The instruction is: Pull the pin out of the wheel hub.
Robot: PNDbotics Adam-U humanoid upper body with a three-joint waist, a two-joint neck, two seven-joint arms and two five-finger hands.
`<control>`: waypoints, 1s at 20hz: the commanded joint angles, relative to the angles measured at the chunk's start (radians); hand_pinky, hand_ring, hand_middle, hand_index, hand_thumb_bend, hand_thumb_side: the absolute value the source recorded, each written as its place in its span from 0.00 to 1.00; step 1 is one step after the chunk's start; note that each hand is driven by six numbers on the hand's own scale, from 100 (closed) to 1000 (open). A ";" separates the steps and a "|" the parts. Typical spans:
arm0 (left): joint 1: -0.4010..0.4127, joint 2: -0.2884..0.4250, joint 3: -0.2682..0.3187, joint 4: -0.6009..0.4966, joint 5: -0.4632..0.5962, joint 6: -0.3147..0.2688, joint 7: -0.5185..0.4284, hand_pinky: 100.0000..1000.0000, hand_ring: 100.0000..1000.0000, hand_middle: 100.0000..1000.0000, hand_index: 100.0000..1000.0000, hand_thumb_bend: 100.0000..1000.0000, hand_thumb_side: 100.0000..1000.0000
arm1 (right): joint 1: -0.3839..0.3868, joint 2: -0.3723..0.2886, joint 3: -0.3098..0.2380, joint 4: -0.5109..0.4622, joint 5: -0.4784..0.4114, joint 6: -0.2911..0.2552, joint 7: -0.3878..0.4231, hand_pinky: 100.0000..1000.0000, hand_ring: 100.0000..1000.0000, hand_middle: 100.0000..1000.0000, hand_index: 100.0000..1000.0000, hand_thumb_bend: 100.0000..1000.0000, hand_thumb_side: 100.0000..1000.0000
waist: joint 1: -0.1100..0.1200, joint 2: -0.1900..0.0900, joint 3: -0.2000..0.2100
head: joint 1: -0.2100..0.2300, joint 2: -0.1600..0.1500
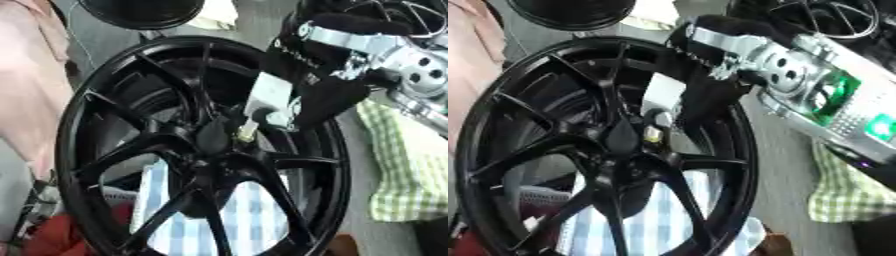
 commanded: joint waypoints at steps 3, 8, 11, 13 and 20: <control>-0.005 0.030 0.008 -0.017 0.007 -0.001 0.001 0.76 0.69 0.58 0.74 0.06 0.65 | 0.010 -0.048 -0.065 -0.012 -0.026 -0.030 -0.044 0.65 0.52 0.20 0.32 0.00 0.00 | 0.011 -0.026 0.001 | 0.007 -0.010; -0.008 0.031 0.010 -0.017 0.007 -0.005 0.004 0.76 0.70 0.58 0.74 0.06 0.65 | 0.055 -0.072 -0.119 -0.012 -0.056 -0.061 -0.105 0.66 0.51 0.19 0.31 0.00 0.00 | 0.015 -0.028 0.002 | 0.014 -0.023; -0.009 0.031 0.012 -0.017 0.009 -0.006 0.007 0.76 0.70 0.58 0.74 0.06 0.65 | 0.103 -0.094 -0.171 -0.012 -0.082 -0.078 -0.169 0.66 0.51 0.19 0.30 0.00 0.00 | 0.018 -0.027 0.001 | 0.017 -0.034; -0.011 0.030 0.012 -0.017 0.009 -0.007 0.007 0.76 0.70 0.58 0.74 0.06 0.65 | 0.142 -0.107 -0.218 -0.006 -0.106 -0.089 -0.227 0.66 0.51 0.19 0.30 0.00 0.00 | 0.020 -0.025 0.002 | 0.017 -0.036; -0.006 0.030 0.016 -0.017 0.008 -0.013 0.014 0.76 0.70 0.58 0.74 0.05 0.65 | 0.218 -0.126 -0.405 0.054 -0.189 -0.175 -0.455 0.66 0.50 0.18 0.29 0.00 0.00 | 0.037 -0.018 -0.004 | 0.009 -0.021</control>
